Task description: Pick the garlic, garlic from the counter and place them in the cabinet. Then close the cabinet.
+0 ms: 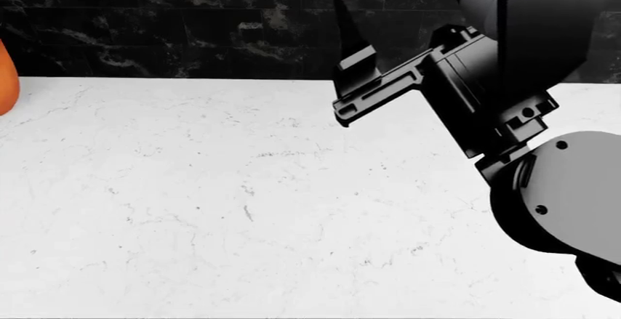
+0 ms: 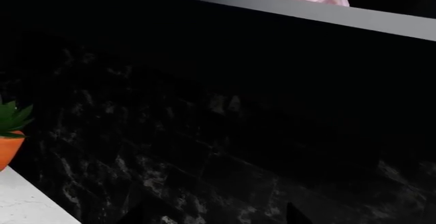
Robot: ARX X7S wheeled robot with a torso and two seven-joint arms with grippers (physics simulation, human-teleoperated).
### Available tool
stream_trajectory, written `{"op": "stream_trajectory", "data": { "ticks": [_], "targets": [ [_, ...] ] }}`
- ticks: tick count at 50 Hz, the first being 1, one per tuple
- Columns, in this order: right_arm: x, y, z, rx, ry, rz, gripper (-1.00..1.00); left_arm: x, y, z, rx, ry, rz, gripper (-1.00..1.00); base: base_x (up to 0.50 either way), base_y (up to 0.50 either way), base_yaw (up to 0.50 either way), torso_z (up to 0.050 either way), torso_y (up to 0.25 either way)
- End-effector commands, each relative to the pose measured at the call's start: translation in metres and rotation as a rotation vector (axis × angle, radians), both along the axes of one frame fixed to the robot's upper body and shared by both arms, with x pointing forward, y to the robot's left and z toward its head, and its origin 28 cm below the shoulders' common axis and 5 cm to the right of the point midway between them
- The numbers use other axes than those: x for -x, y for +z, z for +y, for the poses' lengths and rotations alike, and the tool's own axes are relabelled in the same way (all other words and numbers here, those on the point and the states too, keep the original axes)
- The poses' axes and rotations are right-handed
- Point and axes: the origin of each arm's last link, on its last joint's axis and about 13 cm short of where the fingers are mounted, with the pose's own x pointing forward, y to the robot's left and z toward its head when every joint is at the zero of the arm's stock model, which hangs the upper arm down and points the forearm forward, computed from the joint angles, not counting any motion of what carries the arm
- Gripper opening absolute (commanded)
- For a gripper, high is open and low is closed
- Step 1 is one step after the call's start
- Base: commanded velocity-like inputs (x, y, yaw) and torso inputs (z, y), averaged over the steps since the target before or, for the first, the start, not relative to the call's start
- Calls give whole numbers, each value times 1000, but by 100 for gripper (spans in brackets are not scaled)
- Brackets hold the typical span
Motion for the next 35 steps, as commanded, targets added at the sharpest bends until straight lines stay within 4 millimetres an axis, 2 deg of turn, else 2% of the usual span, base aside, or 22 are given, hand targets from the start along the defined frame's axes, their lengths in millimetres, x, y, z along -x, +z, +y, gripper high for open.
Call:
{"op": "stream_trajectory", "data": {
  "ticks": [1,35],
  "targets": [
    [0,0,2,5,7,-2,100,8,-3,8,-7,57,-106,100,0,0,0,0,0],
    [-3,5,5,2,14,-11,100,63,-48,10,-22,41,-406,100,0,0,0,0,0]
  ]
}}
